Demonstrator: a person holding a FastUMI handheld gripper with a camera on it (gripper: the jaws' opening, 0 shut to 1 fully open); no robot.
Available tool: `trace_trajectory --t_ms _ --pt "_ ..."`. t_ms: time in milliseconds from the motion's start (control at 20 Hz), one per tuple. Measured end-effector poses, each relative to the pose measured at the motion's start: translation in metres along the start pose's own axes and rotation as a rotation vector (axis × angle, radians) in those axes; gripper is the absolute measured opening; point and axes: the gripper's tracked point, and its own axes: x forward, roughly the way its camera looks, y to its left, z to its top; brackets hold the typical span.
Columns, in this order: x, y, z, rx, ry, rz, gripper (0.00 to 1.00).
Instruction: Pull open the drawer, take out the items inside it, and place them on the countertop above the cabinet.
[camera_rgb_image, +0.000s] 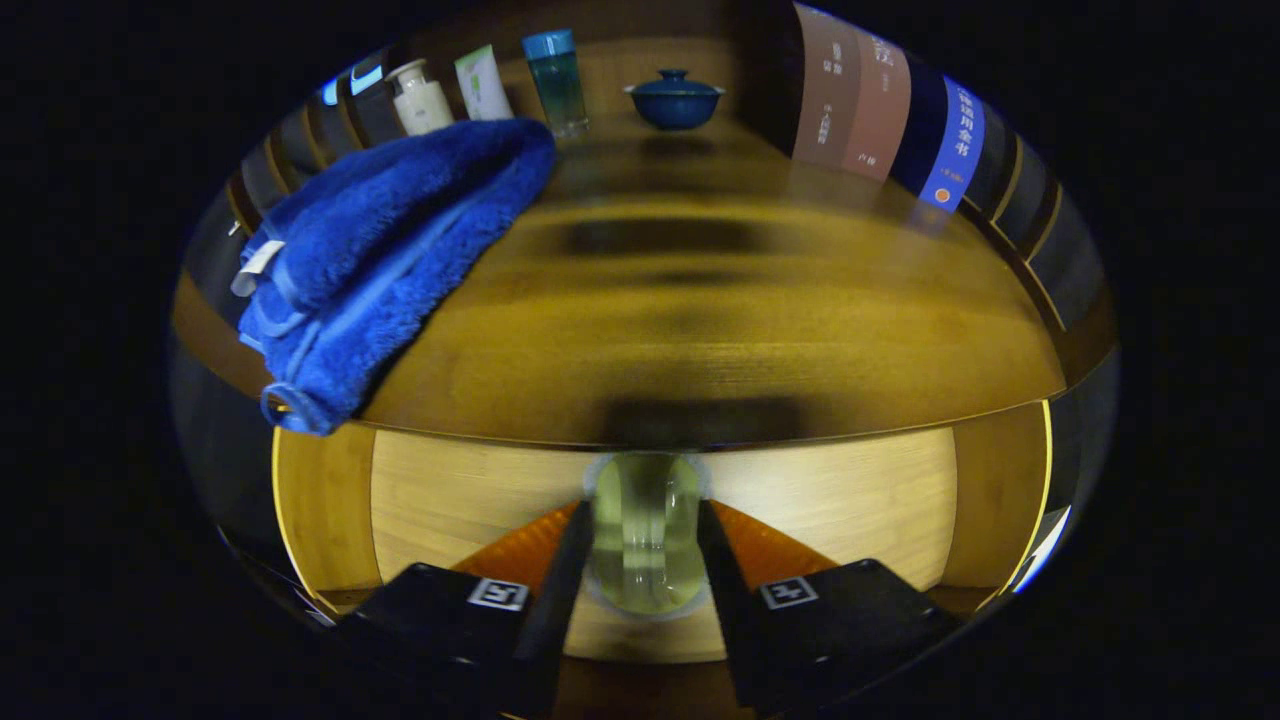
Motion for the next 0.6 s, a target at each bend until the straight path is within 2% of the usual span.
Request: trace_trajectory --t_ms 100,150,200,400,600 --pt "0.002 0.001 -0.002 0.015 0.017 0.006 0.64" --pt "-0.012 0.004 0.007 0.015 0.002 0.02 0.57" --pt "0.001 0.002 0.003 0.004 -0.01 0.005 0.5" --pt "-0.001 0.005 0.004 -0.008 -0.005 0.017 0.22" --pt "-0.016 0.005 0.004 -0.007 -0.051 0.036 0.22"
